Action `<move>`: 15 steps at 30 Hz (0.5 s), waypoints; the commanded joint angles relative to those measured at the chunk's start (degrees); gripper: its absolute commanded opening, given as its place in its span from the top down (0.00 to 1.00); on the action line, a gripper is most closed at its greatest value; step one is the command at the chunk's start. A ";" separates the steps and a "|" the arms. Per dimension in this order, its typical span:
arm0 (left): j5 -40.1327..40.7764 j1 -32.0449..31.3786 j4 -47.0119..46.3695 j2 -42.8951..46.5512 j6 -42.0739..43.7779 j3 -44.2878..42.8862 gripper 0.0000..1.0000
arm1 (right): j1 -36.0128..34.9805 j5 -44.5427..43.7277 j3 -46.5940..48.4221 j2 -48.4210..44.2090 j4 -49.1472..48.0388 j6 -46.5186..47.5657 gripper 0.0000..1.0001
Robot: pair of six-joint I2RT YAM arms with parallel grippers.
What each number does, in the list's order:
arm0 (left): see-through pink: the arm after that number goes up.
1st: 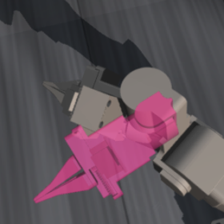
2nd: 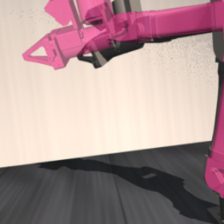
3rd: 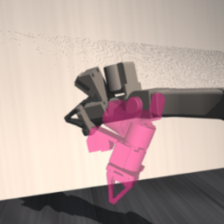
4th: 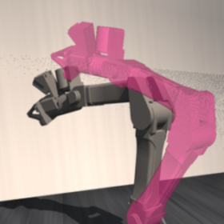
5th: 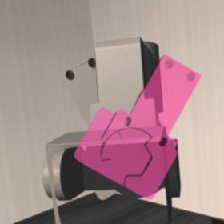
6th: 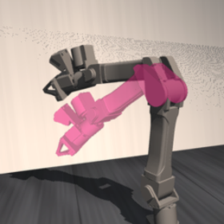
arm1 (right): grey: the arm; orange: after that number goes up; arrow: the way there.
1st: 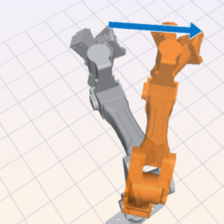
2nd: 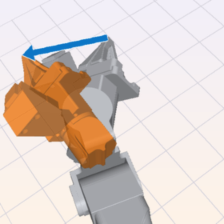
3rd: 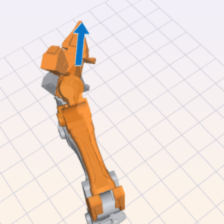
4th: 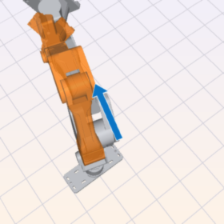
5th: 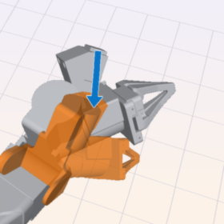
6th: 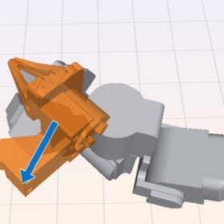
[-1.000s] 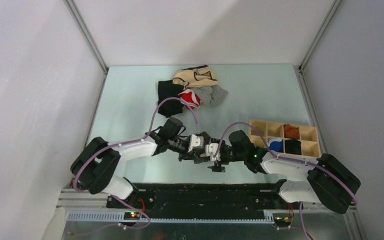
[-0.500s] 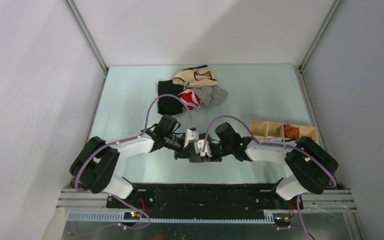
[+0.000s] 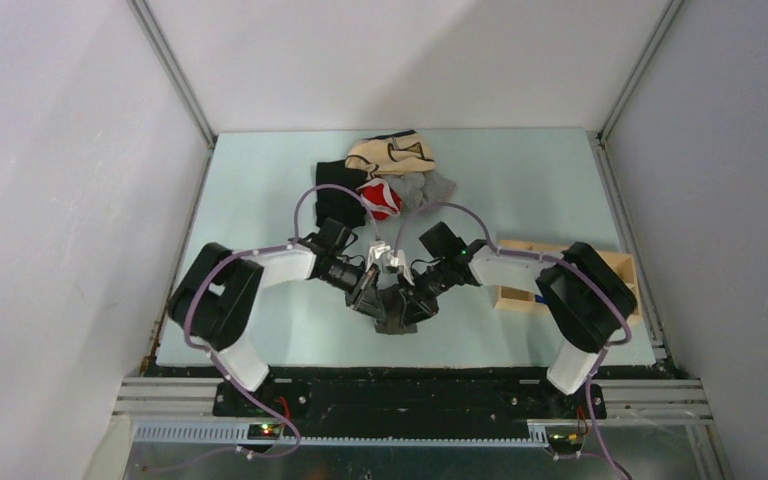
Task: Roll the underwear
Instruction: Roll the underwear to the center of the board.
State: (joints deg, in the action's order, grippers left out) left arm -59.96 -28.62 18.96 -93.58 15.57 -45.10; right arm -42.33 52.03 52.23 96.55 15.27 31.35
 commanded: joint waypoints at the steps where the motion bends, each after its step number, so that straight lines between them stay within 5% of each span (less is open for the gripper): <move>1: -3.57 1.96 2.68 -6.13 -3.08 -4.97 1.00 | 2.67 4.21 5.50 7.51 11.58 -8.97 0.98; 5: -1.09 3.71 0.81 -9.70 -7.22 -5.78 1.00 | 4.72 6.34 9.89 15.41 15.56 -10.12 0.99; 10: 5.34 6.37 -3.80 -7.53 -13.08 -4.75 0.66 | 7.13 7.27 15.64 23.23 20.14 -12.85 1.00; 15: 11.63 8.76 -6.97 -0.40 -11.38 -4.22 0.48 | 8.44 6.59 21.56 31.56 24.40 -15.26 1.00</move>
State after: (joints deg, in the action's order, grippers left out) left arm -54.35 -20.95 18.35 -102.06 0.60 -49.06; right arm -34.98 63.66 71.29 121.47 31.64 20.34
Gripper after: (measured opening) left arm 0.479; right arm 0.153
